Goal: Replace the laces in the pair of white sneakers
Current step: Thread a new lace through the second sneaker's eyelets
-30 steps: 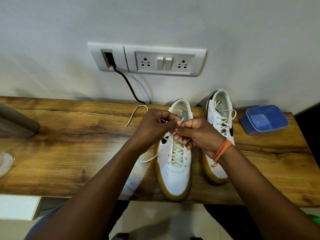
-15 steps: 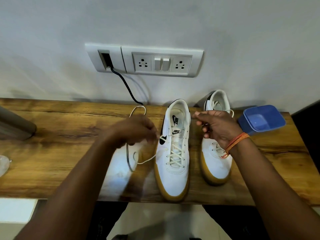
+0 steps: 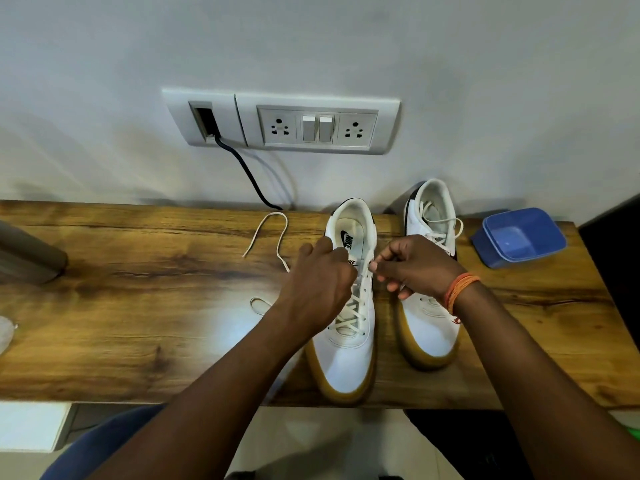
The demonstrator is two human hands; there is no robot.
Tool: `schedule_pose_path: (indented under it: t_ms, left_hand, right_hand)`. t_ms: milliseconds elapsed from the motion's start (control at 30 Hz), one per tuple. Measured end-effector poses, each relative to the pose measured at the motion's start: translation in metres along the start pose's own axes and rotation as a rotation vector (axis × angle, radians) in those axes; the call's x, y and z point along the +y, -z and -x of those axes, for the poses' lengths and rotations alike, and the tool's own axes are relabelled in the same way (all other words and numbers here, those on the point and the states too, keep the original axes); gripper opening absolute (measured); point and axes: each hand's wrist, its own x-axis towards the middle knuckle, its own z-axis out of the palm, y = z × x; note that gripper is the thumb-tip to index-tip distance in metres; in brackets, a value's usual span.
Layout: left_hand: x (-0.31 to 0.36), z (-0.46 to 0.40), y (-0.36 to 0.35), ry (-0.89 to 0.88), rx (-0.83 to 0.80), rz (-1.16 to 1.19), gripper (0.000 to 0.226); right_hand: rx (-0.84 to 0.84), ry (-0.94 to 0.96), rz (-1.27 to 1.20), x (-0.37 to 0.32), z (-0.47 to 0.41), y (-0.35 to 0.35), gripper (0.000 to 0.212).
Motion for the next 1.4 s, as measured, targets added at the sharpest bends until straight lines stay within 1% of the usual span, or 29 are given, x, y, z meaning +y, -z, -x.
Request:
schedule_pose_path:
  t_ms: [33, 100, 200, 300, 400, 567, 767, 900, 1000, 1133, 1200, 1267, 1400]
  left_hand:
    - [0.001, 0.001, -0.002, 0.015, 0.024, -0.016, 0.011]
    - [0.003, 0.001, -0.006, 0.038, 0.06, 0.032, 0.013]
    - [0.004, 0.001, -0.011, 0.105, 0.031, 0.12, 0.014]
    - [0.005, 0.003, -0.011, 0.096, 0.003, 0.066, 0.008]
    - [0.005, 0.002, -0.009, 0.058, -0.021, 0.036, 0.011]
    - [0.011, 0.003, -0.011, 0.197, -0.074, 0.229, 0.013]
    - [0.019, 0.003, -0.014, 0.316, -0.096, 0.274, 0.013]
    - [0.018, 0.002, -0.013, 0.327, -0.142, 0.279, 0.014]
    - [0.019, 0.002, -0.01, 0.315, -0.164, 0.272, 0.015]
    - [0.017, 0.002, -0.008, 0.29, -0.196, 0.198, 0.017]
    - [0.015, 0.003, -0.007, 0.277, -0.225, 0.167, 0.019]
    - [0.013, 0.002, -0.006, 0.281, -0.242, 0.212, 0.018]
    - [0.012, -0.001, -0.004, 0.293, -0.259, 0.26, 0.014]
  right_hand:
    - [0.002, 0.004, 0.013, 0.001, 0.0, 0.0, 0.017]
    - [0.013, 0.009, 0.026, 0.001, 0.0, 0.0, 0.017]
    - [0.007, 0.008, 0.042, 0.002, 0.0, 0.002, 0.014]
    - [-0.023, -0.002, 0.05, 0.003, 0.001, 0.0, 0.012]
    - [-0.032, -0.007, 0.06, 0.004, 0.001, -0.003, 0.014]
    - [-0.038, -0.027, 0.055, 0.003, 0.002, -0.003, 0.013]
    - [-0.068, -0.079, 0.085, 0.001, 0.007, -0.002, 0.014]
    - [-0.106, -0.082, 0.096, 0.0, 0.011, -0.004, 0.016]
    - [-0.087, -0.045, 0.131, -0.001, 0.012, -0.006, 0.014]
    - [-0.082, -0.069, 0.153, -0.003, 0.012, -0.005, 0.01]
    - [-0.043, -0.09, 0.14, -0.002, 0.013, 0.009, 0.008]
    - [0.021, -0.136, 0.117, 0.002, 0.016, 0.033, 0.007]
    - [0.243, -0.322, 0.112, 0.029, 0.025, 0.086, 0.013]
